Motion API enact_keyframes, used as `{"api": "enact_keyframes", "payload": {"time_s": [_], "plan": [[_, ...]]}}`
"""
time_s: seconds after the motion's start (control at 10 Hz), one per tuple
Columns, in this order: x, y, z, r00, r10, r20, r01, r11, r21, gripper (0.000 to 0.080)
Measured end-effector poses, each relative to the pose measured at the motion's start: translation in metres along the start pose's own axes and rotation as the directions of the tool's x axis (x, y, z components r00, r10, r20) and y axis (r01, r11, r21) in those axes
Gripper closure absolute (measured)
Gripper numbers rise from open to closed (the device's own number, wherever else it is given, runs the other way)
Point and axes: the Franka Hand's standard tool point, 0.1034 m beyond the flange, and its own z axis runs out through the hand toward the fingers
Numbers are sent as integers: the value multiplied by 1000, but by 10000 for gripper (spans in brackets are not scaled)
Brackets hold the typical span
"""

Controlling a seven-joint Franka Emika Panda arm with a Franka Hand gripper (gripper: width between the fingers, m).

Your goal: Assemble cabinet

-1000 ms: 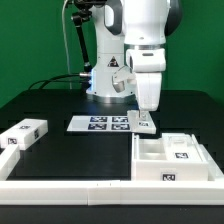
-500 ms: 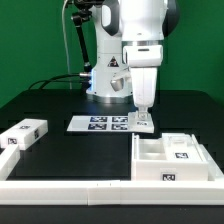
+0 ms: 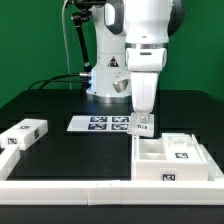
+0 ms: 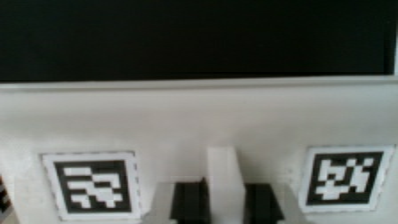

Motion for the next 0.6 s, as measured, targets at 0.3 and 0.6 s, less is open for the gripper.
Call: {"api": "enact_keyframes", "payload": {"time_s": [0.3,0.6], "plan": [[2,1,-1,1000,-7,-16,7,1000,-29,729],[0,2,-1,1000,-3,-20,2,999,-33,729]]}}
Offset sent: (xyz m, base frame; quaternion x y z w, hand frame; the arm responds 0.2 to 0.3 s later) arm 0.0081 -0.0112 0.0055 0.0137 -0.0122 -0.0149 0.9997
